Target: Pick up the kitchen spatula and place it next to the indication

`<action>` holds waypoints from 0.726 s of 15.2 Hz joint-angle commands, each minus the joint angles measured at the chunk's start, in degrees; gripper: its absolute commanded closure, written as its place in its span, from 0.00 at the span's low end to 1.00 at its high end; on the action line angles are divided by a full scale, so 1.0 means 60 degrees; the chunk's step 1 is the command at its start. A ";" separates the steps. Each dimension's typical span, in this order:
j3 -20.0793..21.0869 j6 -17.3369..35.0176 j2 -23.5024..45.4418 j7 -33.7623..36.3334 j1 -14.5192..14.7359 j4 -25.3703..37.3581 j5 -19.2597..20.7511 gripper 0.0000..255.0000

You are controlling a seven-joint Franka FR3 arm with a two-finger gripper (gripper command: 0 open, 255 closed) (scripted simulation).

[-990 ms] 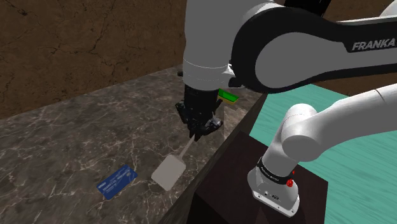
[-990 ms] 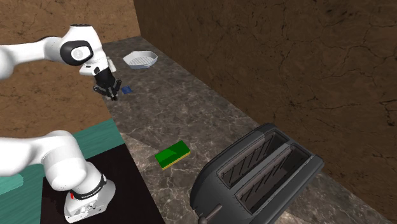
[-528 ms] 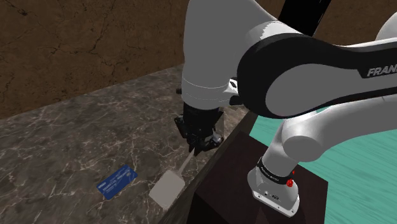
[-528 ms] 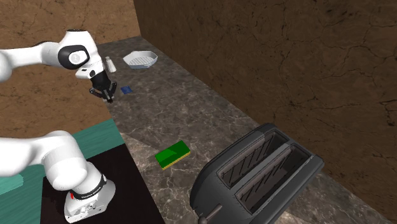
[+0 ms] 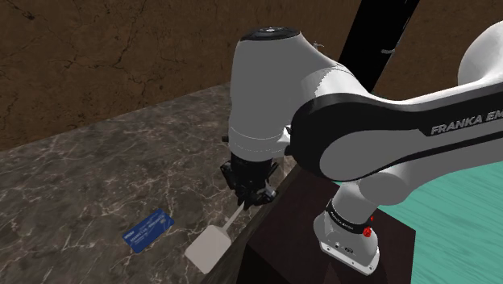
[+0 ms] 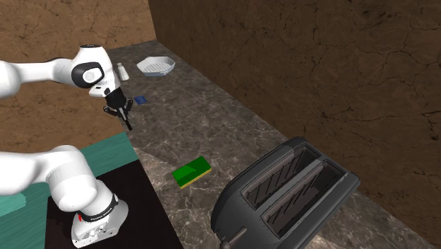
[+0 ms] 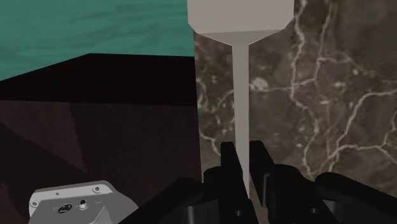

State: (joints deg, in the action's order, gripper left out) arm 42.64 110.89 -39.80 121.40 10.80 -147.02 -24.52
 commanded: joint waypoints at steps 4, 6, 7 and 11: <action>0.0144 0.0299 0.0141 0.0008 -0.0037 -0.0145 -0.0053 1.00; 0.0144 0.0299 0.0141 0.0008 -0.0037 -0.0145 -0.0053 1.00; 0.0144 0.0299 0.0141 0.0008 -0.0037 -0.0145 -0.0053 1.00; 0.0144 0.0299 0.0141 0.0008 -0.0037 -0.0146 -0.0053 0.00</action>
State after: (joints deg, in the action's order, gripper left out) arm 43.50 112.68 -38.95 121.44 10.58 -147.89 -24.84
